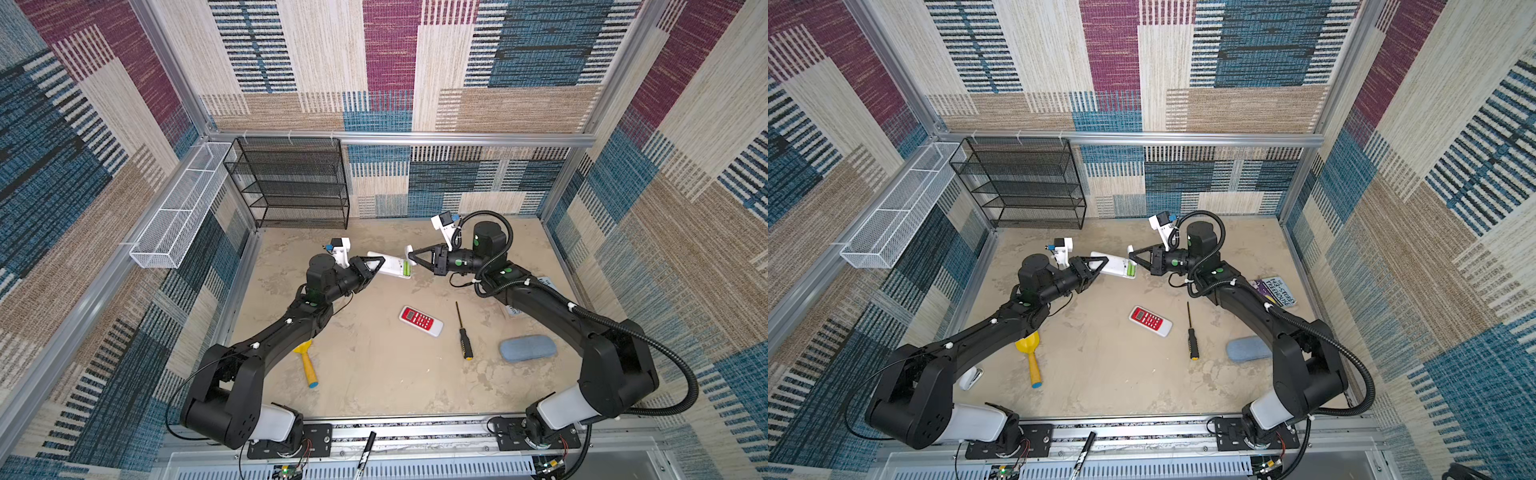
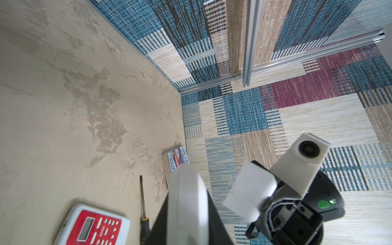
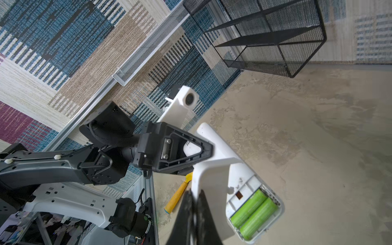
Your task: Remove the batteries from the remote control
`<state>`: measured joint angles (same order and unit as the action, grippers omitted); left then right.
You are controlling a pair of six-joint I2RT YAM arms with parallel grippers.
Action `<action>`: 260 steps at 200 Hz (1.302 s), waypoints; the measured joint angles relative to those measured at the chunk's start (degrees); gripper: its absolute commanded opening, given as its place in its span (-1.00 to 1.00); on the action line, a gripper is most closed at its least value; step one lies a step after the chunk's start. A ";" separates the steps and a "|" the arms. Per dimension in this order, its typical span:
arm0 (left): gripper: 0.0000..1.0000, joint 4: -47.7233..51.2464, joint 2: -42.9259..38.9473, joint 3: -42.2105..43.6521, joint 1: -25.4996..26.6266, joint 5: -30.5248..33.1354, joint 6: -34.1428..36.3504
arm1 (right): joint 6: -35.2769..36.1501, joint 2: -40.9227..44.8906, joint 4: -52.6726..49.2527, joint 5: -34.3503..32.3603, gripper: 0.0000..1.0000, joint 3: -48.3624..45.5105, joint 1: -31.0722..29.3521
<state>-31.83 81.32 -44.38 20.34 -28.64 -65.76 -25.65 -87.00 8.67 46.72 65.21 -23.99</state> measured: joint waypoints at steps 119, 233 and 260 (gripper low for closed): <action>-1.00 3.10 -3.21 5.22 -0.72 -1.79 5.31 | 10.93 -18.03 -13.40 -40.46 -1.00 4.35 0.07; -1.00 3.98 -4.26 7.08 -0.72 -3.13 8.33 | 11.21 -27.93 -12.17 -47.23 -0.83 6.25 0.07; -1.00 4.20 -4.52 7.34 -0.72 -3.02 8.72 | 11.56 -28.59 -12.07 -46.05 -0.57 6.40 0.07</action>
<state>-27.64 76.79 -37.04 19.62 -31.66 -57.04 -14.09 -115.59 -3.40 0.67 71.61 -23.92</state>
